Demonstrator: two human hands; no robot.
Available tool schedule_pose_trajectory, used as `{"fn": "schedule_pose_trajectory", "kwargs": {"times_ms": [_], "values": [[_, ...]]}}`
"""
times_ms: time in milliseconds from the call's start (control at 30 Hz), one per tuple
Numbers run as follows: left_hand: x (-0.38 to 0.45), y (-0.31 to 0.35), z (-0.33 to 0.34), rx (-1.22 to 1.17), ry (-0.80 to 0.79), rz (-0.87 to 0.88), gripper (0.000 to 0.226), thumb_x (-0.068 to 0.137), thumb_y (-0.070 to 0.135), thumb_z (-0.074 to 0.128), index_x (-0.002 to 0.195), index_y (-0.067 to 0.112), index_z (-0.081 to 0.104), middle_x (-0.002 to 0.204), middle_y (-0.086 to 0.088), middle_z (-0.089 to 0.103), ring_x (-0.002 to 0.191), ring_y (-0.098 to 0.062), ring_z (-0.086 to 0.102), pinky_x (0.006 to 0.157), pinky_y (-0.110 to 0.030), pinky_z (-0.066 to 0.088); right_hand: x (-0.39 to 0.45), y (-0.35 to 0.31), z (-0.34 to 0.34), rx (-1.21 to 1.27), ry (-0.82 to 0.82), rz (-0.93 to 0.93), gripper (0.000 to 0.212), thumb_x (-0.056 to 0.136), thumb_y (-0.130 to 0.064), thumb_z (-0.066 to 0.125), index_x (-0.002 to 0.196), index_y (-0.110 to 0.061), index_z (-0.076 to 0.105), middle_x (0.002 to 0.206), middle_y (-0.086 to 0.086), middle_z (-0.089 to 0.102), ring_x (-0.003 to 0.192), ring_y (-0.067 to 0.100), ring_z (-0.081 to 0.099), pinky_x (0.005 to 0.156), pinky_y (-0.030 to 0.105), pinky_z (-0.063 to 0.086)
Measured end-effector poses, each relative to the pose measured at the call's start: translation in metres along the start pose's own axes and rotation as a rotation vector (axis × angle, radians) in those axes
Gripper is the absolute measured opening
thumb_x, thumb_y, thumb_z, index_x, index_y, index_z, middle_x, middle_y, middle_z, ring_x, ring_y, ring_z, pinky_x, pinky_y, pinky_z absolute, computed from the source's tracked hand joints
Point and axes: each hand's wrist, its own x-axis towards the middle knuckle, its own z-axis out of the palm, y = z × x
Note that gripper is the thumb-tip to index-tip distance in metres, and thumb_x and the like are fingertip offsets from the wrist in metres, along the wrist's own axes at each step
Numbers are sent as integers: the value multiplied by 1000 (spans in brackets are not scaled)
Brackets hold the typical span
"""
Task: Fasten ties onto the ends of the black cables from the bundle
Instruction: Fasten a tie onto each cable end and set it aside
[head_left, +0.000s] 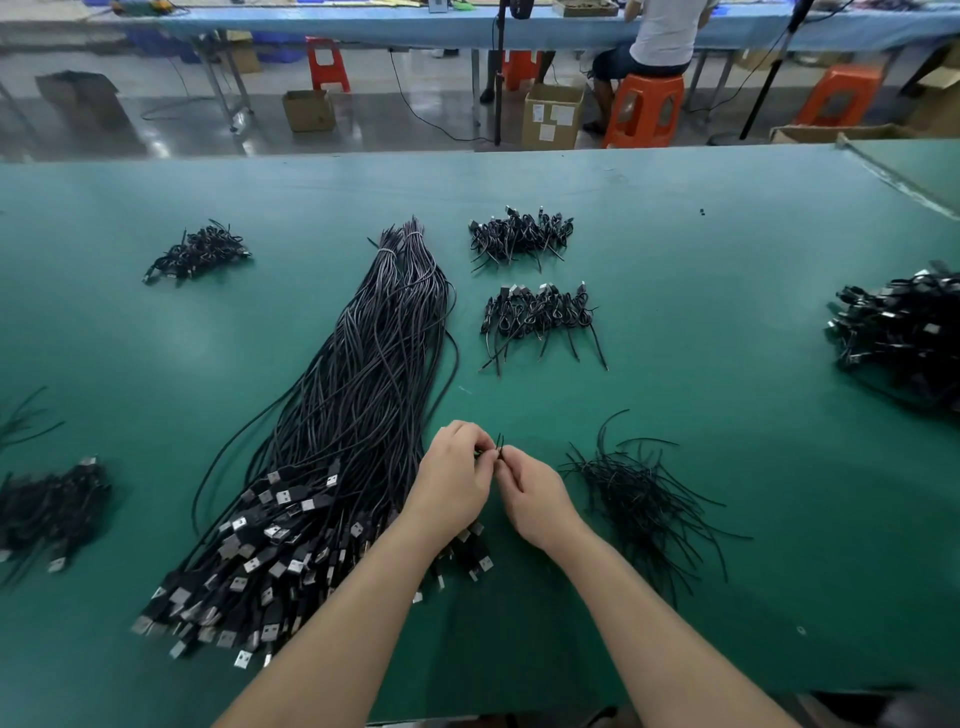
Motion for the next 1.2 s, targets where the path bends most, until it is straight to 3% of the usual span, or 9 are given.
{"fn": "schedule_pose_trajectory", "kwargs": {"times_ms": [133,333,433,633,733,867,967,1100,1200], "values": [[2,1,-5,-77,40,-64,8,96,16,64,95,20,57,95,10,59,92,-9,55,76,-13,40,-2,3,5,-33,16,-20,26,105,-28,44,78,-25,45,63,-6,49,56,12,41,54,32,33],[8,7,-9,-19,22,29,8,95,12,65,92,20,65,93,9,60,93,-11,54,84,-23,44,1,6,7,-41,51,-24,21,105,-32,41,97,-20,57,70,-7,57,62,15,52,56,30,39],[11,4,-12,7,-7,56,8,95,12,65,93,18,70,93,12,60,97,-12,53,87,-25,43,-1,7,10,-111,76,-70,18,104,-37,42,103,-25,56,67,-12,54,59,8,51,51,22,34],[5,3,-14,91,19,164,16,97,11,61,100,14,76,103,7,69,102,-13,51,92,-27,44,-6,-2,12,-109,163,-83,27,99,-43,36,84,-27,51,58,-12,50,53,13,47,48,22,28],[1,5,-13,174,32,203,18,99,17,57,101,16,74,105,9,69,98,-12,48,89,-28,46,-5,-8,11,-107,137,-41,23,100,-32,43,80,-24,50,64,-8,56,58,18,49,51,29,31],[2,10,-16,169,16,95,23,97,38,59,92,19,71,94,11,65,94,-11,51,85,-28,46,0,-14,8,-384,17,-9,17,96,-15,45,104,-12,60,88,9,71,79,30,66,63,33,44],[5,14,-17,146,48,-13,26,98,35,60,90,14,72,92,5,66,93,-15,58,86,-32,49,-4,-18,9,-388,44,-40,22,99,-18,43,111,-10,59,90,12,73,80,35,67,69,38,52],[6,20,-19,132,-9,-86,19,96,21,57,94,9,72,104,0,66,104,-19,60,93,-37,49,-5,-18,9,-385,62,-41,21,99,-19,43,107,-9,60,90,10,72,81,34,66,71,39,51],[7,20,-25,101,-64,-135,17,92,15,57,87,8,72,108,0,66,105,-18,62,91,-37,51,-7,-20,11,-395,94,-69,19,101,-23,41,92,-11,53,84,10,70,76,35,64,61,35,40]]}}
